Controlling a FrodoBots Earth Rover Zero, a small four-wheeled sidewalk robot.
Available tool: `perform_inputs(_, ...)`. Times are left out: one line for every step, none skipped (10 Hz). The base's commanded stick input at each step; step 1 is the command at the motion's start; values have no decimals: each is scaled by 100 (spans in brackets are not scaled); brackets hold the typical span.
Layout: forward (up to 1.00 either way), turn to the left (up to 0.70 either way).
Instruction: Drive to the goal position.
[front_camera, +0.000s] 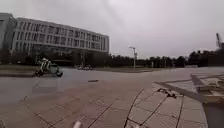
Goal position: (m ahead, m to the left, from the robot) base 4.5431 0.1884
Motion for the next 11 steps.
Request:
perform_inputs(70, 0)
perform_inputs(70, 0)
perform_inputs(70, 0)
perform_inputs(70, 0)
perform_inputs(70, 0)
perform_inputs(70, 0)
perform_inputs(70, 0)
perform_inputs(70, 0)
perform_inputs(70, 0)
perform_inputs(70, 0)
perform_inputs(70, 0)
